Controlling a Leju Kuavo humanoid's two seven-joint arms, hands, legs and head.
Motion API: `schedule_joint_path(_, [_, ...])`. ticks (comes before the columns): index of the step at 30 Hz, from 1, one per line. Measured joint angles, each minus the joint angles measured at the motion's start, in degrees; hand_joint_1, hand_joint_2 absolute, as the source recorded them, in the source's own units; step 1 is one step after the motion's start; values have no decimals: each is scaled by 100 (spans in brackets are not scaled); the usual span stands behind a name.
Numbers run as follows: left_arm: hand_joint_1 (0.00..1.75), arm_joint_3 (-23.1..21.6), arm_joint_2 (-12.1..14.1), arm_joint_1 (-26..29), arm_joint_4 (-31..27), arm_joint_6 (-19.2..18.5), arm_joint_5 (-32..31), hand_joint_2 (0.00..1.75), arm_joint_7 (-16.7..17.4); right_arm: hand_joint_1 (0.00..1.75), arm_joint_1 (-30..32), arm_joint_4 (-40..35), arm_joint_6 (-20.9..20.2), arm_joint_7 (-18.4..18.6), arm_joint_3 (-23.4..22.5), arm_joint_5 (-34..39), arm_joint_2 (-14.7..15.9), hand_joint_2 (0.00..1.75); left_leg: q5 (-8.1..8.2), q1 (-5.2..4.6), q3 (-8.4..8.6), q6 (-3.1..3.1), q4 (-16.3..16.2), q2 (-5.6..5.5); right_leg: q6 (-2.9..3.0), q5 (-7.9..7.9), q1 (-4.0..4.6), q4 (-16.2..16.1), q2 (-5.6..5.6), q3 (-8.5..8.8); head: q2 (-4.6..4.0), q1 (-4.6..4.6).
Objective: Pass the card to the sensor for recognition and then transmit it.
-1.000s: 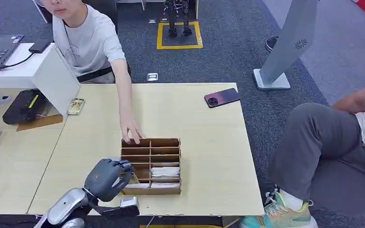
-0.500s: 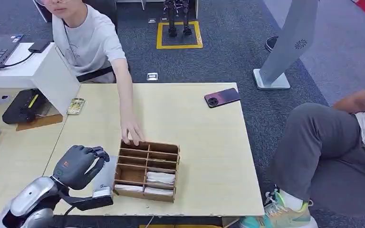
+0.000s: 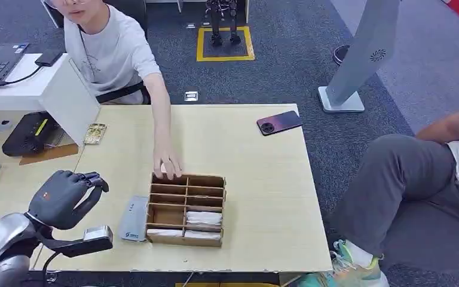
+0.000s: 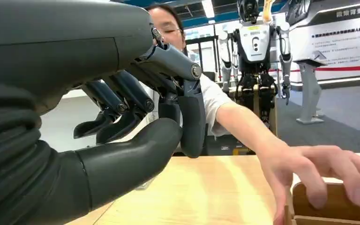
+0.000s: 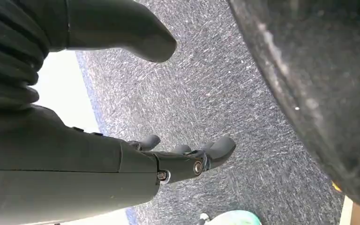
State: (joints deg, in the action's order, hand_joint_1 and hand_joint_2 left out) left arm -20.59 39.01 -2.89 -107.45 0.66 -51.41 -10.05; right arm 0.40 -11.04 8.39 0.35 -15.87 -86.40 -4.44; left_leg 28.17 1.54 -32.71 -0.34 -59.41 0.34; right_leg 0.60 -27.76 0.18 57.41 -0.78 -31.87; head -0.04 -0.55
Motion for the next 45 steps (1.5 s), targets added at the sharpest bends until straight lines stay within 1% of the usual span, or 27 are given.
schedule_joint_path(4, [175,13,-24,16,-44,0,-2,175,-65,0,0,0,2,0,0,0,0,175,0,0,1,0,0,-1,0,0,0,-1,1,0,0,2])
schedule_joint_path(5, [52,13,-37,17,-48,0,-2,175,-70,0,0,0,2,-2,0,0,0,175,0,0,1,0,-1,0,0,0,0,-1,1,-1,0,2])
schedule_joint_path(6, [0,13,-59,15,-48,-2,-7,175,-83,0,0,0,7,-4,0,7,0,175,0,0,3,0,-1,0,0,0,0,-1,0,-2,0,4])
schedule_joint_path(8, [0,-4,-194,-23,-48,-15,-65,175,-133,0,4,0,39,-15,0,65,2,175,0,-1,2,0,-1,0,0,0,-1,-2,1,-4,0,0])
schedule_joint_path(10, [0,-134,-407,-165,-33,-15,-168,175,-140,0,8,0,70,-42,-4,138,2,175,0,-1,0,0,-3,-5,0,0,-1,-4,10,-6,0,2])
schedule_joint_path(12, [0,-403,-669,-417,81,11,-254,175,-65,0,7,0,96,-57,-33,201,2,175,0,-1,-1,1,-3,-12,-1,1,-1,-4,18,1,0,2])
schedule_joint_path(14, [0,-723,-880,-547,168,142,-332,175,61,0,-1,0,96,-44,-48,227,-4,175,0,-1,0,0,-3,2,7,9,-2,-4,15,0,0,7])
schedule_joint_path(16, [0,-868,-931,-563,199,234,-341,175,96,0,-59,-4,99,-13,-55,227,-70,175,0,-3,0,0,-3,36,12,16,-3,-4,-11,-19,0,0])
schedule_joint_path(20, [0,-1021,-981,-583,210,310,-326,175,101,0,-74,-2,85,2,-90,221,-206,175,-2,-5,-7,-2,-2,12,11,13,-6,-3,9,-23,0,-2])
schedule_joint_path(33, [0,-1086,-1051,-600,238,334,-323,175,103,0,-72,-2,85,15,-136,221,-240,175,-2,-15,-16,-2,-1,13,9,11,-15,-2,12,-29,0,-2])
schedule_joint_path(35, [0,-1089,-1047,-577,238,385,-321,175,112,0,-73,-2,96,26,-136,203,-240,175,-2,-15,-19,-2,-1,12,9,12,-15,-2,13,-27,0,-2])
schedule_joint_path(38, [0,-1086,-973,-397,219,536,-462,175,158,0,-84,-2,125,63,-155,325,-271,175,-2,-16,-19,-2,-1,14,9,12,-16,-1,11,-32,0,-4])
schedule_joint_path(39, [0,-1089,-962,-408,221,513,-402,175,54,0,-153,-11,78,209,-199,444,-335,175,-7,-15,-24,2,-2,11,9,12,-15,-1,14,-41,0,-4])
schedule_joint_path(40, [0,-1102,-979,-503,225,421,-240,175,-112,0,-260,-24,-73,482,-267,556,-438,175,-19,-12,-35,-7,-2,2,9,14,-13,-1,16,-46,0,0])
schedule_joint_path(41, [0,-1165,-1056,-678,258,317,-60,175,-214,0,-357,-52,-166,805,-304,637,-507,175,-24,-12,-45,-2,-2,-14,8,15,-13,-1,24,-48,0,-11])
schedule_joint_path(42, [0,-1241,-1165,-873,308,267,74,175,-232,0,-471,-90,-164,1026,-375,827,-553,175,-31,-12,-52,5,-2,-21,6,19,-14,-1,41,-49,0,-4])
schedule_joint_path(43, [0,-1303,-1270,-1036,358,245,105,175,-221,0,-577,-111,-153,1149,-458,942,-601,175,-35,-12,-51,1,-2,-23,6,24,-13,-1,39,-49,0,2])
schedule_joint_path(45, [0,-1488,-1490,-1299,470,240,101,175,-182,0,-800,-153,-140,1130,-568,1034,-655,175,-35,-15,-41,0,-2,-6,7,41,-15,-1,25,-49,0,4])
